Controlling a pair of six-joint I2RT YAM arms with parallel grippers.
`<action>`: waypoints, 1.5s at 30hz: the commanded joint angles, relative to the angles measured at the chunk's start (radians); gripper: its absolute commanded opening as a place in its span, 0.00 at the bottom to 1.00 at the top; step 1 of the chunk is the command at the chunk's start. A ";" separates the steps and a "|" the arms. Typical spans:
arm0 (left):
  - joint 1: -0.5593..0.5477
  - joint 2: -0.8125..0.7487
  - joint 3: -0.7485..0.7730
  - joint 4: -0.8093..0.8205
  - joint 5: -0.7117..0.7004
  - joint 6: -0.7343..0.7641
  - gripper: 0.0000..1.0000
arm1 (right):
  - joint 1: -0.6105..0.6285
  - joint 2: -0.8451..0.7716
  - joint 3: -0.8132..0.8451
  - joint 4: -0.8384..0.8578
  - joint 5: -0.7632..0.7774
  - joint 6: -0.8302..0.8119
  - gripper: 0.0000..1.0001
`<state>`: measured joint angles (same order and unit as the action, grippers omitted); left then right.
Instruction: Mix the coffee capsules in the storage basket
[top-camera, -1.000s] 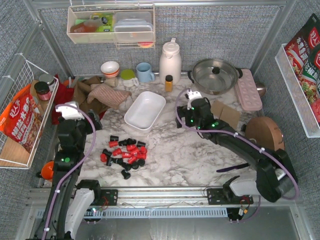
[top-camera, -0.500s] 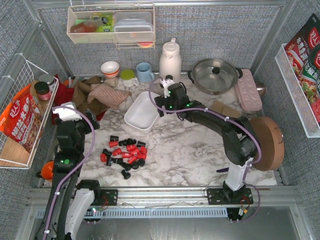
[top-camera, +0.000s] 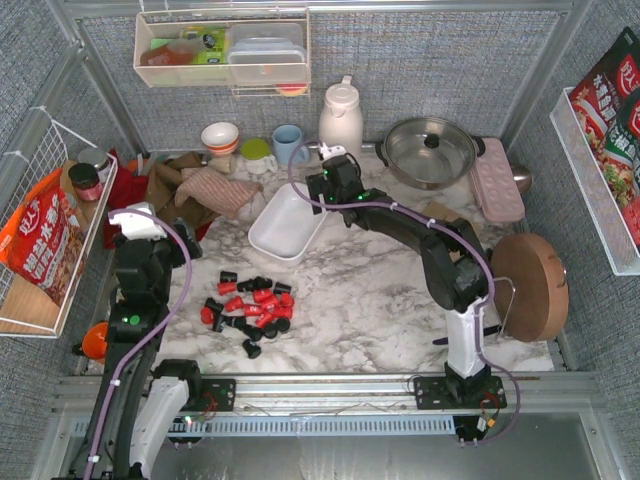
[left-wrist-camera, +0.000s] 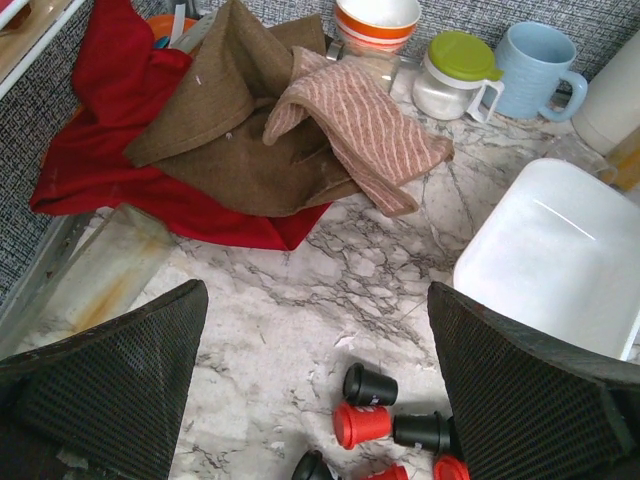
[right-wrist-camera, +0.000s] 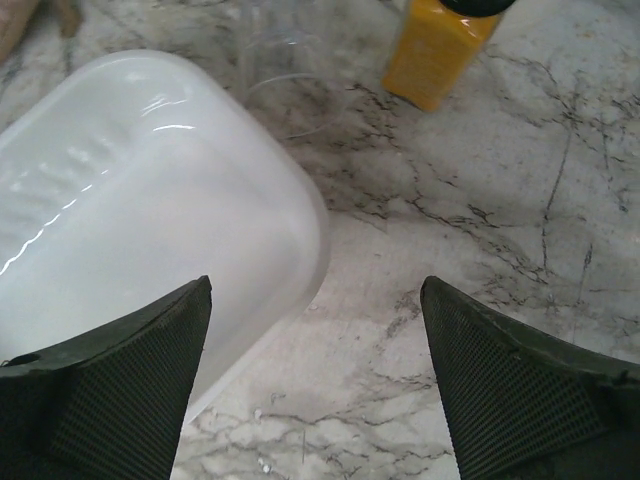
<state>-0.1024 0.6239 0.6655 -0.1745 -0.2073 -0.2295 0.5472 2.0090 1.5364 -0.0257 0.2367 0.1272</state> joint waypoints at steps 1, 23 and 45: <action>0.000 0.002 0.008 0.018 0.010 -0.004 0.99 | -0.002 0.044 0.032 0.011 0.117 0.061 0.89; -0.007 0.017 0.003 0.018 0.001 -0.001 0.99 | -0.092 0.347 0.447 -0.299 -0.327 -0.201 0.59; -0.008 0.030 -0.004 0.023 -0.047 0.008 0.99 | -0.140 0.279 0.289 -0.178 -0.306 -0.058 0.16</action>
<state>-0.1097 0.6559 0.6628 -0.1741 -0.2352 -0.2325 0.4267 2.3165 1.8584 -0.2481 -0.0742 0.0101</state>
